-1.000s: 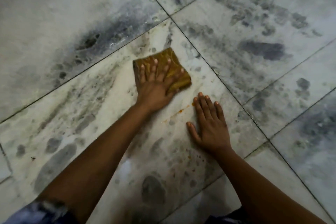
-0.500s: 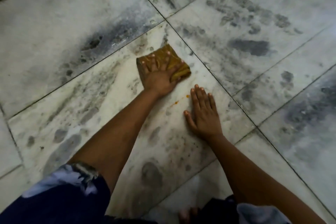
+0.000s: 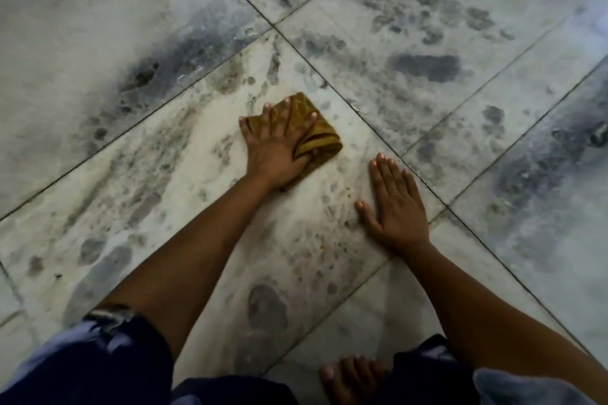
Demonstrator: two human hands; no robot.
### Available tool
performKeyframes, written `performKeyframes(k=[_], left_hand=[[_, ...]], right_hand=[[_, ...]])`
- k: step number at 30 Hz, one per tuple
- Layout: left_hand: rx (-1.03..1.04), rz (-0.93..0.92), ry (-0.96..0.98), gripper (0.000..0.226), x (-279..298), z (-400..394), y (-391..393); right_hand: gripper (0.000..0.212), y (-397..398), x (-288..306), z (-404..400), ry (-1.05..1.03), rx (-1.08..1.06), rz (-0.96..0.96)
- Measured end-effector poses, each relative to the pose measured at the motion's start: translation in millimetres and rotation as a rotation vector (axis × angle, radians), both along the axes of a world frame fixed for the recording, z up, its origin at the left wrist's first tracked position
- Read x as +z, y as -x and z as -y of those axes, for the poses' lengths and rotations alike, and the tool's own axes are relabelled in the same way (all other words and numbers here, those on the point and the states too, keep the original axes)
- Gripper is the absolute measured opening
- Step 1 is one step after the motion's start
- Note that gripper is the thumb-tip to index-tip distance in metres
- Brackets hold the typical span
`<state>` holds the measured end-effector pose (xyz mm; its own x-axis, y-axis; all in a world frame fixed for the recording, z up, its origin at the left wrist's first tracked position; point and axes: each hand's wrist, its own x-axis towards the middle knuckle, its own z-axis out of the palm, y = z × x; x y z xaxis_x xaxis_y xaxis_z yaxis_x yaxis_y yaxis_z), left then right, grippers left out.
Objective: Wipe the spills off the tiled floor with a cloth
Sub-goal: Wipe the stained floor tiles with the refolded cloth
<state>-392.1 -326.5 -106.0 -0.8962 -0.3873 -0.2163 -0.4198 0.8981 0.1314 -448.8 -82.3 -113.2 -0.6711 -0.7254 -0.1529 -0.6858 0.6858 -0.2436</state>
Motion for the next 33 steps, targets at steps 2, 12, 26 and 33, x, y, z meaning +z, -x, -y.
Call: performKeyframes(k=[2, 12, 26, 33], left_hand=[[-0.065, -0.013, 0.019, 0.076, -0.1, -16.1, -1.9], [-0.065, -0.055, -0.001, 0.063, 2.3, -1.2, -30.4], [0.033, 0.011, -0.011, 0.067, 9.4, -5.4, -111.7], [0.125, -0.038, -0.009, 0.056, 4.3, -15.8, -42.7]], right_hand=[[0.073, 0.8, -1.3, -0.7, -0.007, 0.006, -0.002], [0.072, 1.4, -3.0, -1.6, -0.008, 0.021, -0.023], [0.073, 1.4, 1.6, 1.0, 0.003, 0.017, 0.000], [0.075, 1.3, 2.2, -0.4, -0.012, 0.027, 0.000]])
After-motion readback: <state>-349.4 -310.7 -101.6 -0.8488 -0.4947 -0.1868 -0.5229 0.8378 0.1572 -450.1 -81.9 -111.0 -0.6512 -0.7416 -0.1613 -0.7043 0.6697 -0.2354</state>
